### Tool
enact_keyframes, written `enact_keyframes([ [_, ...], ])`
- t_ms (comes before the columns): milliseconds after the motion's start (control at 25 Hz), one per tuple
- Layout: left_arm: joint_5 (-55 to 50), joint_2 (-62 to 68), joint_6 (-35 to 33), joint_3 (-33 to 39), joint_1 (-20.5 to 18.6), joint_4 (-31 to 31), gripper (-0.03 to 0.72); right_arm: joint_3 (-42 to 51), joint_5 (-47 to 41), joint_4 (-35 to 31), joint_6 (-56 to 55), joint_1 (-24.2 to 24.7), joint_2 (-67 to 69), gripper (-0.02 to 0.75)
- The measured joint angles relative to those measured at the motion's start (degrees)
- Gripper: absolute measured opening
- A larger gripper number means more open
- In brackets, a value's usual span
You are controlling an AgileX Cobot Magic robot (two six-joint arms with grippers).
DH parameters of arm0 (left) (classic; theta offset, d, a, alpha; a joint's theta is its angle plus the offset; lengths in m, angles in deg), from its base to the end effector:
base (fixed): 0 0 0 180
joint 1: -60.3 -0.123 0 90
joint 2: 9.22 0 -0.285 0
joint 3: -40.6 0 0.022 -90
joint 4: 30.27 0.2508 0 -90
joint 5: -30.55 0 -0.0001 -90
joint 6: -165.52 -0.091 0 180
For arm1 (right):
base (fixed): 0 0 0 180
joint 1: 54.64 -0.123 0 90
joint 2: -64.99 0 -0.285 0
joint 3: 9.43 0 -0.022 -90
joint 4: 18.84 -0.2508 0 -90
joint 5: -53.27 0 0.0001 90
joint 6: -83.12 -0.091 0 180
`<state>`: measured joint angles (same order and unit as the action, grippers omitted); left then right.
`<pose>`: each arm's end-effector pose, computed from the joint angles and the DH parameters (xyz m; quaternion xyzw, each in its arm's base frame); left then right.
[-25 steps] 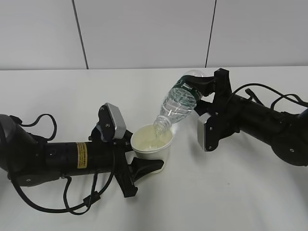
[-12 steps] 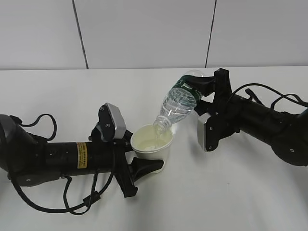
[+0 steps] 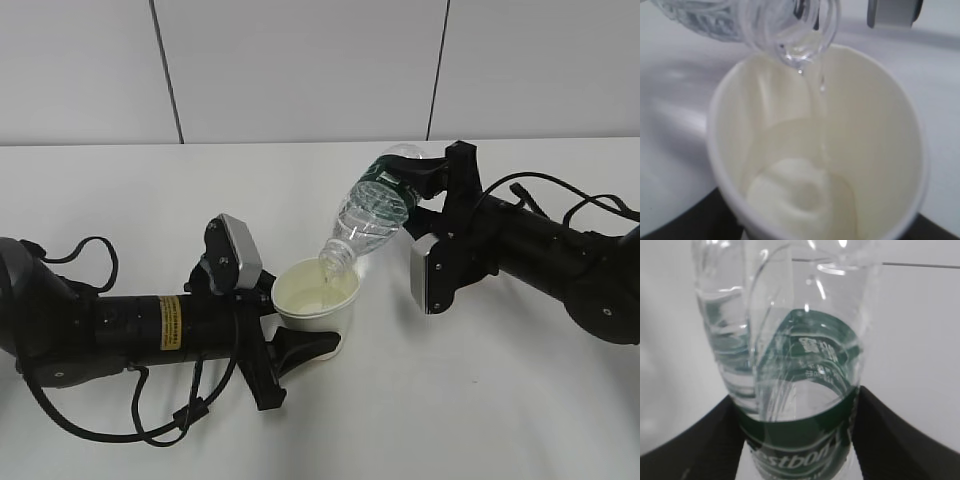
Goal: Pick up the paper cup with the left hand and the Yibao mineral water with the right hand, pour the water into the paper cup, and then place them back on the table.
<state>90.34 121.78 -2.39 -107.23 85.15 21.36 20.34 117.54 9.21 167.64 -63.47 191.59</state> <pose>0.2832 -0.1991 0.0746 0.4812 0.6570 -0.3280 0.4788 0.3624 0.0953 0.1236 -0.6641 0.3139 -0.3467 0.5834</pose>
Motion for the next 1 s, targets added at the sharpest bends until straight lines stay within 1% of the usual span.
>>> enact_keyframes([
  [600,0.00,0.00,0.00,0.00,0.00,0.00,0.428,0.00,0.00,0.00,-0.36,0.00,0.00,0.452],
  [720,0.00,0.00,0.00,0.00,0.00,-0.20,0.428,0.00,0.00,0.00,-5.21,0.00,0.00,0.452],
  [840,0.17,0.00,0.00,0.00,0.00,-0.62,0.428,0.00,0.00,0.00,-12.45,0.00,0.00,0.452],
  [1000,0.21,0.00,0.00,0.00,0.00,-0.79,0.428,0.00,0.00,0.00,-16.84,0.00,0.13,0.452],
])
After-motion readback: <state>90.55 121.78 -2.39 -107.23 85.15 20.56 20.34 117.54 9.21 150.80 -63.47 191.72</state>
